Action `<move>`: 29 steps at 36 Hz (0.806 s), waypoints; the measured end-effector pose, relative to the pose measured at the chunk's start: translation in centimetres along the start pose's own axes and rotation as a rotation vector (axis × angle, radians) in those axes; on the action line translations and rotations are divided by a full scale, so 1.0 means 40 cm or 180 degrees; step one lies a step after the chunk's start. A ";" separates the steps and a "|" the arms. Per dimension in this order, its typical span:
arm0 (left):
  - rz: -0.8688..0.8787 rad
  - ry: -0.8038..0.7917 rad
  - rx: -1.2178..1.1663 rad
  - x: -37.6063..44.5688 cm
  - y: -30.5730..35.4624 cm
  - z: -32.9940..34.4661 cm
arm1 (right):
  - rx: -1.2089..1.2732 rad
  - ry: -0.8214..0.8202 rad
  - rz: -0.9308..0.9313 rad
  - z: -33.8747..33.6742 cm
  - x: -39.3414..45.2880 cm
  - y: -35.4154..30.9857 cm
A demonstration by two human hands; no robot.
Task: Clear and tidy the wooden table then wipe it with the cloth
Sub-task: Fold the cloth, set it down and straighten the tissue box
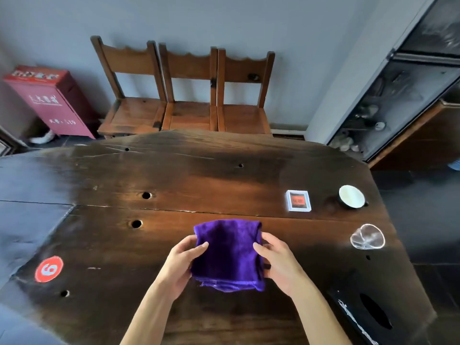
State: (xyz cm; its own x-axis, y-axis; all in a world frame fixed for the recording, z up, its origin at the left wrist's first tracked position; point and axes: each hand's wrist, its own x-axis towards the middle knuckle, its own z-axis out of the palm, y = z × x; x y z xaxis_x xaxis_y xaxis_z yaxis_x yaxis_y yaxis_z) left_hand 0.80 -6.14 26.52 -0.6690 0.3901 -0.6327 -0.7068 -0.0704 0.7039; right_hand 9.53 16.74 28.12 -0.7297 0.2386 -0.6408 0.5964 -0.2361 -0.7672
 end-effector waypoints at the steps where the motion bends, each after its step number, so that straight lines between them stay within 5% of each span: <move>1: 0.0005 0.0005 -0.0012 0.014 -0.001 0.042 | 0.0005 -0.0003 0.0003 -0.038 0.011 -0.010; 14: -0.0291 0.0016 0.0116 0.262 0.046 0.420 | 0.0274 0.0288 -0.0037 -0.404 0.193 -0.148; 29: -0.0652 -0.0220 0.0029 0.761 0.236 0.616 | -0.0010 0.0686 -0.0088 -0.596 0.656 -0.365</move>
State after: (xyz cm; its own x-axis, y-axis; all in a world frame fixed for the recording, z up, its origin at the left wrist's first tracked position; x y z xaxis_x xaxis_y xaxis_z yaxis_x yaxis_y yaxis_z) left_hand -20.55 27.68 21.85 -0.4940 0.4576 -0.7393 -0.8240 0.0249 0.5660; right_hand -10.37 48.91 21.78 -0.6575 0.4410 -0.6108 0.5785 -0.2239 -0.7844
